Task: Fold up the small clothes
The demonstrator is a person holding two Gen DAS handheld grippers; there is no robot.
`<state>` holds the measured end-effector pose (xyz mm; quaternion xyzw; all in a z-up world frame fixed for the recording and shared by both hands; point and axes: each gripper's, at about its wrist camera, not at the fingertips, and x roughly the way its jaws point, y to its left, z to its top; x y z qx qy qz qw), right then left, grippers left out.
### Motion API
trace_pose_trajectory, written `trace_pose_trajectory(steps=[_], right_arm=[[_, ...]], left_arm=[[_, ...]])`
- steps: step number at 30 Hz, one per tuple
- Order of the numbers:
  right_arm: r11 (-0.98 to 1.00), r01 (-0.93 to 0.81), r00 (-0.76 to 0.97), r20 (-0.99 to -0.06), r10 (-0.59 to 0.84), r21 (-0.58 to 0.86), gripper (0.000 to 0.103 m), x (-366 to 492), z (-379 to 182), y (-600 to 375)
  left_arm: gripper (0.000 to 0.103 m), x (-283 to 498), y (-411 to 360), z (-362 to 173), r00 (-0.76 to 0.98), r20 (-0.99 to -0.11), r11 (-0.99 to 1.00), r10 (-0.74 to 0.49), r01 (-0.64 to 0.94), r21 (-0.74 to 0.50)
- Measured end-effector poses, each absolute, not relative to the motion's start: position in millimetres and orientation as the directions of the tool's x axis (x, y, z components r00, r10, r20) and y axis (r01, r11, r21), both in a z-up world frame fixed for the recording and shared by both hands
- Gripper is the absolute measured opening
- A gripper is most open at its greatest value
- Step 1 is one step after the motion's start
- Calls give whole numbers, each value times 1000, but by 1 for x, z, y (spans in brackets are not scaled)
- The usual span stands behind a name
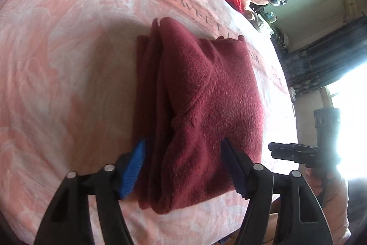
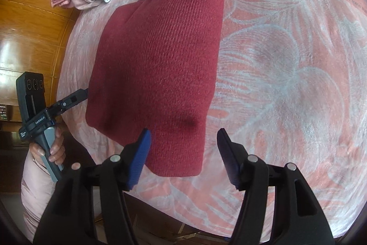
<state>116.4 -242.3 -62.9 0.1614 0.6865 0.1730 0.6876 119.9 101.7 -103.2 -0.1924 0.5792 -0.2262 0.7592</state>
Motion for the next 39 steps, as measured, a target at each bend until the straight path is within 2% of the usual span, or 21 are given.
trace_pose_trajectory(steps=[4, 12, 14, 15, 16, 19, 24, 26, 30, 33, 35, 37, 39], right_arm=[[863, 38, -28, -863, 505, 504, 61, 108, -72, -240], [890, -17, -24, -890, 456, 456, 61, 106, -71, -228], [893, -21, -26, -893, 450, 450, 61, 107, -73, -227], [895, -25, -28, -895, 445, 445, 61, 107, -74, -226], [898, -28, -31, -898, 439, 440, 61, 107, -76, -224], [902, -29, -40, -902, 430, 432, 61, 107, -80, -223], [902, -23, -35, -902, 430, 431, 62, 108, -83, -223], [907, -21, -48, -907, 419, 420, 62, 107, -87, -222], [926, -39, -82, -924, 372, 376, 62, 105, -100, -216], [936, -50, -92, -935, 344, 349, 62, 106, -107, -213], [936, -56, -92, -935, 341, 347, 62, 108, -106, -213], [933, -68, -70, -935, 348, 352, 62, 114, -97, -214], [928, -67, -26, -930, 366, 366, 65, 120, -84, -218]], left_arm=[[69, 105, 102, -111, 162, -797, 814, -581, 111, -571], [67, 91, 95, -125, 82, -795, 797, -601, 130, -590], [55, 89, 93, -125, 100, -796, 801, -597, 131, -584], [33, 88, 92, -125, 102, -807, 811, -582, 139, -568], [22, 87, 90, -125, 104, -816, 820, -569, 141, -554], [11, 84, 87, -118, 140, -809, 821, -570, 138, -555], [11, 76, 88, -72, 218, -789, 816, -575, 222, -533], [11, 75, 92, -86, 193, -816, 836, -544, 205, -509], [11, 72, 89, -149, 85, -881, 882, -466, 132, -453], [12, 75, 85, -146, 90, -877, 876, -473, 158, -456], [23, 83, 89, -133, 102, -861, 863, -499, 146, -483], [46, 90, 96, -119, 144, -859, 869, -491, 139, -474], [53, 100, 102, -104, 192, -852, 873, -486, 144, -466]])
